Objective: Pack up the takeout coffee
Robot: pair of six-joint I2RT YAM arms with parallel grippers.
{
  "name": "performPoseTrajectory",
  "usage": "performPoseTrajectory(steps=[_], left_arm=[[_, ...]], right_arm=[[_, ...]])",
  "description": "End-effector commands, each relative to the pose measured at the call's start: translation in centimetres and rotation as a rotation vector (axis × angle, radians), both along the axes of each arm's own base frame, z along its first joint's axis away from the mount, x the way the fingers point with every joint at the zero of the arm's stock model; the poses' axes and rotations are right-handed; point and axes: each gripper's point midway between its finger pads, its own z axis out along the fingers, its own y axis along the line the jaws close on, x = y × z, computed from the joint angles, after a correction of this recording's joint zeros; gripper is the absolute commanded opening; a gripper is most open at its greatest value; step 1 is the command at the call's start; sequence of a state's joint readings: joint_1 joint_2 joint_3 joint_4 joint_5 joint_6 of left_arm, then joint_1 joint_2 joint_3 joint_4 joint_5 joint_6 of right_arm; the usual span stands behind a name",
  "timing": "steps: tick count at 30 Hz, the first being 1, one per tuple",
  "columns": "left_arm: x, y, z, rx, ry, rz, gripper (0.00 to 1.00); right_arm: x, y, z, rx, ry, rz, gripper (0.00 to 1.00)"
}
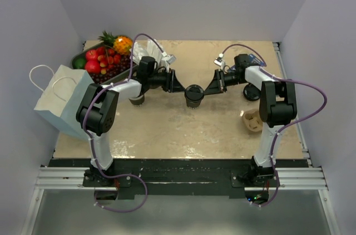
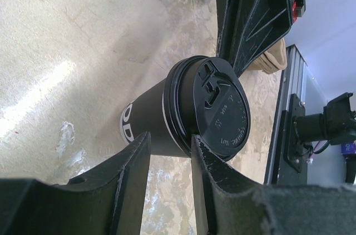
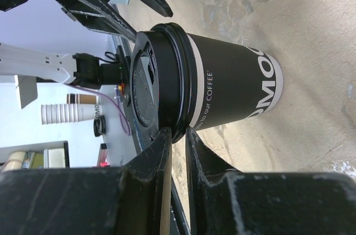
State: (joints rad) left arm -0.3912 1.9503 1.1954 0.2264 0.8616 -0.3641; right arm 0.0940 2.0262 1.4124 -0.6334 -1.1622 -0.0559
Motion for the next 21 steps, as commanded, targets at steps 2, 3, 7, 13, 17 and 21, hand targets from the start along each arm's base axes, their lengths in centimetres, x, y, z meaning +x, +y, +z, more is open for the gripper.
performPoseTrajectory(steps=[2,3,7,13,17,21], left_arm=[[-0.6,1.0,-6.0,0.178,0.015,0.006,0.45],[0.0,0.6,-4.6,0.156,-0.028,-0.006,0.48],[1.9,-0.5,0.4,0.087,-0.179,-0.033,0.61],[2.0,-0.9,3.7,0.056,-0.253,-0.106,0.71],[0.3,-1.1,4.6,0.027,-0.235,-0.199,0.75],[0.1,-0.9,5.5,0.037,-0.269,-0.208,0.77]], right_arm=[[0.5,-0.3,-4.5,-0.226,-0.107,0.044,0.16],[1.1,-0.2,-3.5,-0.215,-0.137,0.043,0.18],[2.4,0.1,0.9,-0.158,-0.249,0.039,0.26],[3.8,-0.5,4.5,-0.152,-0.362,0.021,0.47],[4.0,-1.1,5.7,-0.158,-0.397,0.006,0.56],[4.1,-1.4,6.3,-0.166,-0.426,0.0,0.6]])
